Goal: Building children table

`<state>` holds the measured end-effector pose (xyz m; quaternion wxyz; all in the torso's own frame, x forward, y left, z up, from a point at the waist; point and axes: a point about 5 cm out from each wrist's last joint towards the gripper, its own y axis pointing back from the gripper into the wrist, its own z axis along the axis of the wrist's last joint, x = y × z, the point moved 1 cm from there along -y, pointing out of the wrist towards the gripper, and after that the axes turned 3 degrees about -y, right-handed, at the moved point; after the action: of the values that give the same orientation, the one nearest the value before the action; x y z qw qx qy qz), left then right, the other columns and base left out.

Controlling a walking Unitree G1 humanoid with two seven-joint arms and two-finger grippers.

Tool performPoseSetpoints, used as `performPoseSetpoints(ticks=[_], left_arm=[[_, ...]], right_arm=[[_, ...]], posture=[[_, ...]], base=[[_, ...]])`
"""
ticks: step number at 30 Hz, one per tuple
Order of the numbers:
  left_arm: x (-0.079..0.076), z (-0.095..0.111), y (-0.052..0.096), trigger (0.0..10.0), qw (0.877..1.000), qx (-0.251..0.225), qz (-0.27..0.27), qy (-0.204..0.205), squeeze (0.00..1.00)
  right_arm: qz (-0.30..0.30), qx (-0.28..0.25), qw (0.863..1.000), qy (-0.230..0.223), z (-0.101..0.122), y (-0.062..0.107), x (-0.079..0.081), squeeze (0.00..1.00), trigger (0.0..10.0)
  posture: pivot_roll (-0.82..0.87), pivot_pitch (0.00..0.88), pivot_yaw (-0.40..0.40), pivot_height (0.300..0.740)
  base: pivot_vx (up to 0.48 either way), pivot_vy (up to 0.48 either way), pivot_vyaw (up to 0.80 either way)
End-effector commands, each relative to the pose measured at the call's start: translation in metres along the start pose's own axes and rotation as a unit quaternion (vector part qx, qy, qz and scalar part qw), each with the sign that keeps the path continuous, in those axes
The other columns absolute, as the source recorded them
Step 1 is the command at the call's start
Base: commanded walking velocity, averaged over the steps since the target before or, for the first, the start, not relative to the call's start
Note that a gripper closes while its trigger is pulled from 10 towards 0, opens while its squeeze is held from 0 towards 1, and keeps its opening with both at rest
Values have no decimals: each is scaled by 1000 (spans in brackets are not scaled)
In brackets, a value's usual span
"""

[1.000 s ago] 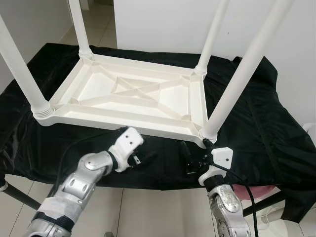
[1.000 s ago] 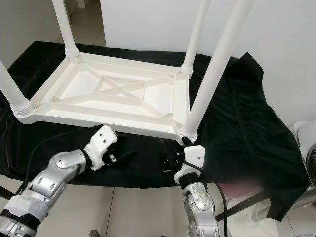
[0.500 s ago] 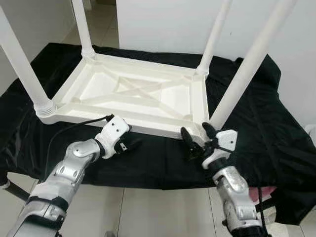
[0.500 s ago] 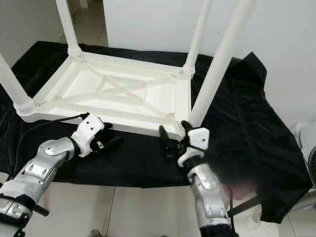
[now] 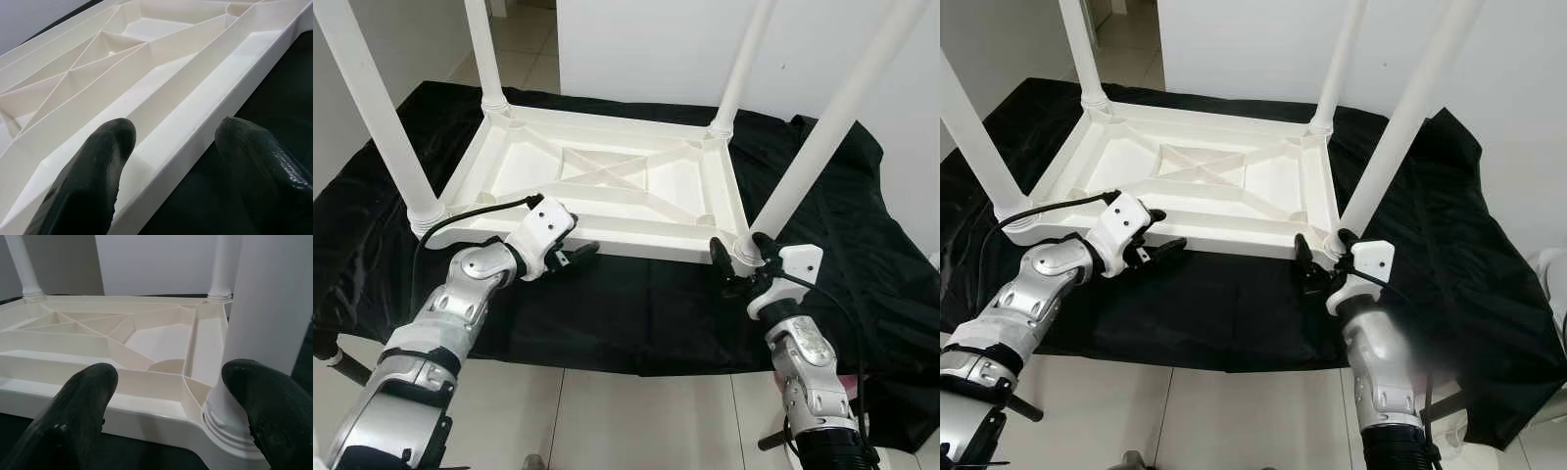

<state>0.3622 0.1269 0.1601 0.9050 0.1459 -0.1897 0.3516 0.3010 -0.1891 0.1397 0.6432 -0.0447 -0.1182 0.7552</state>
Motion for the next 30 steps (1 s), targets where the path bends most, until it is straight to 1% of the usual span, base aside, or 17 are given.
performPoseSetpoints(ticks=[1,4,5,7,9,11,13,17,18,19,20,23,24,25,26,27,30], left_arm=[[1,2,-3,10000,1000,-9,-15,1,0],[1,2,-6,10000,1000,-6,-16,-2,0],[0,1,-9,10000,1000,-1,-21,-11,0],[0,1,-9,10000,1000,-1,-21,-11,0],[-4,-1,-15,10000,999,9,-31,-21,0],[-5,-1,-17,10000,999,13,-35,-25,0],[-8,-5,-21,10000,998,30,-41,-22,0],[-9,-6,-22,10000,998,37,-44,-20,0],[-11,-10,-24,10000,998,51,-44,-19,0],[-11,-13,-26,10000,997,69,-38,-18,0],[-11,-13,-26,10000,997,69,-38,-18,0],[-6,-18,-32,10000,994,110,-5,-18,0],[-6,-18,-32,10000,994,110,-5,-18,0],[-1,-18,-33,10000,993,118,15,-16,0],[-1,-18,-33,10000,993,118,15,-16,0],[2,-18,-34,10000,992,123,29,-14,0],[6,-19,-34,10000,990,136,40,-10,0]], right_arm=[[-47,7,999,7,-3,5,-19,0,10000],[-54,7,998,7,-4,4,-22,0,10000],[-56,6,998,7,-3,3,-22,0,10000],[-56,6,998,7,-3,3,-22,0,10000],[-51,4,999,6,-2,0,-20,0,10000],[-48,4,999,6,-2,0,-18,0,10000],[-46,3,999,6,-2,-1,-16,0,10000],[-45,3,999,6,-2,-1,-16,0,10000],[-43,2,999,5,-3,-2,-14,0,10000],[-41,1,999,4,-3,-3,-12,0,10000],[-41,1,999,4,-3,-3,-12,0,10000],[-33,1,999,-1,-5,-5,-4,0,10000],[-33,1,999,-1,-5,-5,-4,0,10000],[-30,2,1000,-2,-6,-6,-1,0,10000],[-30,2,1000,-2,-6,-6,-1,0,10000],[-28,2,1000,-2,-7,-6,0,0,10000],[-27,3,1000,-2,-7,-6,1,0,10000]], posture=[[-8,74,-42,740],[-10,74,-41,740],[-13,73,-39,740],[-13,73,-39,740],[-13,73,-38,740],[-13,73,-38,740],[-13,72,-35,740],[-13,72,-35,740],[-13,72,-34,740],[-14,72,-30,740],[-14,72,-30,740],[-14,72,-29,740],[-14,72,-29,740],[-15,73,-26,740],[-15,73,-26,740],[-15,73,-26,740],[-15,73,-23,740]], base=[[0,0,0],[0,0,0],[0,0,0],[0,0,0],[0,0,0],[0,0,0],[0,0,0],[0,0,0],[0,0,0],[0,0,0],[0,0,0],[0,0,0],[0,0,0],[0,0,0],[0,0,0],[0,0,0],[0,0,0]])
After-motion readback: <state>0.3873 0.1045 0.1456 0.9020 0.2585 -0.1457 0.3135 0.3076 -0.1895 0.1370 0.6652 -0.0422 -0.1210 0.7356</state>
